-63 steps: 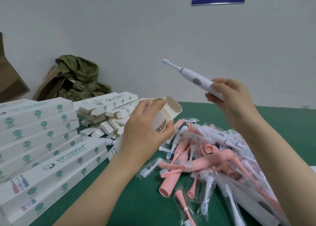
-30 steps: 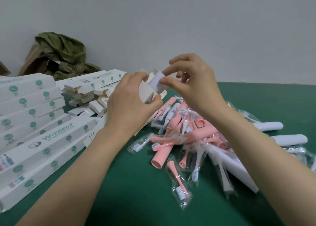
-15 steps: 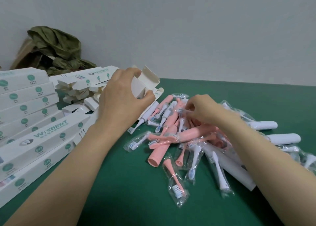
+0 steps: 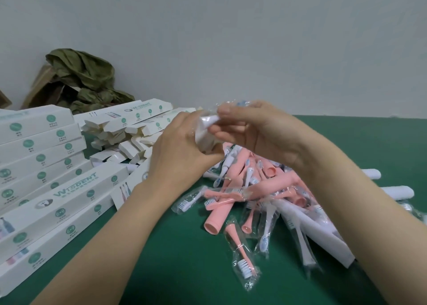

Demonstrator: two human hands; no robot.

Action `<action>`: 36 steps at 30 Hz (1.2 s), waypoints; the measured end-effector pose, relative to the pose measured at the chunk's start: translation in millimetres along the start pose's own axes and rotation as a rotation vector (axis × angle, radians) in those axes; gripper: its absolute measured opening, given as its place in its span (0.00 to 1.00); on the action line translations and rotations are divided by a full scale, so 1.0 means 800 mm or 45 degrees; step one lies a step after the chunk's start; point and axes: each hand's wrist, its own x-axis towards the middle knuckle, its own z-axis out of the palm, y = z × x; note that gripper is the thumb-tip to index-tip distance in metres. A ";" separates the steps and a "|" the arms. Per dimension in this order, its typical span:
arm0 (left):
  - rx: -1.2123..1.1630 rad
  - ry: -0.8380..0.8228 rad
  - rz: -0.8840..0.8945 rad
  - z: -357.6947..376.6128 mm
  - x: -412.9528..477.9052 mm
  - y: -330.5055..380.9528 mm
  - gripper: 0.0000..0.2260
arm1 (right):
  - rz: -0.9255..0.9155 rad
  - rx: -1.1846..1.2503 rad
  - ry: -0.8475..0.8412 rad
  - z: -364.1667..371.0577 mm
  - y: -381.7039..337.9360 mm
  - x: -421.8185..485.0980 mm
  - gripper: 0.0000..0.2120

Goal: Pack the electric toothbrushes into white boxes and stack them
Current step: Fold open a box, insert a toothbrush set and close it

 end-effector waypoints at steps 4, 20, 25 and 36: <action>-0.076 0.088 0.055 0.001 -0.003 0.005 0.33 | -0.029 0.185 0.363 -0.012 0.014 0.012 0.05; -0.157 0.105 0.237 0.011 -0.010 0.009 0.31 | -0.408 -1.032 0.533 0.001 0.016 0.000 0.04; -0.124 0.087 0.228 0.013 -0.006 0.001 0.34 | -0.159 -0.930 0.186 0.001 0.001 -0.007 0.06; -0.139 0.185 0.237 0.015 -0.003 -0.002 0.31 | -0.638 -1.236 0.468 0.012 0.018 -0.002 0.05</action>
